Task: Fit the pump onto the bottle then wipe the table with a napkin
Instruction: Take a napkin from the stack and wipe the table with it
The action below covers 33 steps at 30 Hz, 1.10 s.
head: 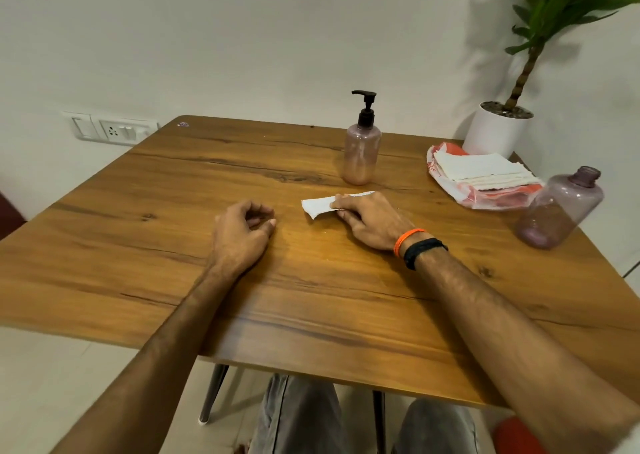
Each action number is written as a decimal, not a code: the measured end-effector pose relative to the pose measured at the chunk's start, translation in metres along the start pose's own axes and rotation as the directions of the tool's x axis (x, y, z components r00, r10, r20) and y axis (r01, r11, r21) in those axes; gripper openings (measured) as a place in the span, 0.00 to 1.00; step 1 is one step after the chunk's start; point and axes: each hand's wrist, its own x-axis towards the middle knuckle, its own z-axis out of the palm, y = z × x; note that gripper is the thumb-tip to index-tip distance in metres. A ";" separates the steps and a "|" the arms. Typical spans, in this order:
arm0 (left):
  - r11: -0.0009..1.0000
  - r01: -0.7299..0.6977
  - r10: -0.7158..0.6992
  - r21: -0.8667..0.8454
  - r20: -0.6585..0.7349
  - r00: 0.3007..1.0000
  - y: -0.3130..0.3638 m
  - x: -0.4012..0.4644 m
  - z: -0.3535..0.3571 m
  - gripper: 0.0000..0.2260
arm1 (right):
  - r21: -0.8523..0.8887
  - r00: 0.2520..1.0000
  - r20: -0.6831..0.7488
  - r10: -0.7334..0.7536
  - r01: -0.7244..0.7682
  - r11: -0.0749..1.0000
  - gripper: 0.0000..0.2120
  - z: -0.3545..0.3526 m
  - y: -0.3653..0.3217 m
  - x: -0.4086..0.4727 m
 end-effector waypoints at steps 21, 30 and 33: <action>0.997 -0.051 0.051 0.064 0.000 0.999 -0.002 0.001 0.002 0.07 | 0.069 0.984 0.108 -0.139 0.132 0.989 0.19 0.004 -0.016 -0.051; 0.990 -0.087 0.091 0.111 -0.035 0.995 -0.001 -0.002 0.005 0.06 | 0.047 0.976 0.117 -0.184 0.179 0.983 0.19 0.005 -0.026 -0.080; 0.989 -0.101 0.105 0.111 -0.034 0.994 0.000 -0.003 0.004 0.07 | 0.026 0.968 0.119 -0.221 0.220 0.975 0.19 0.004 -0.028 -0.092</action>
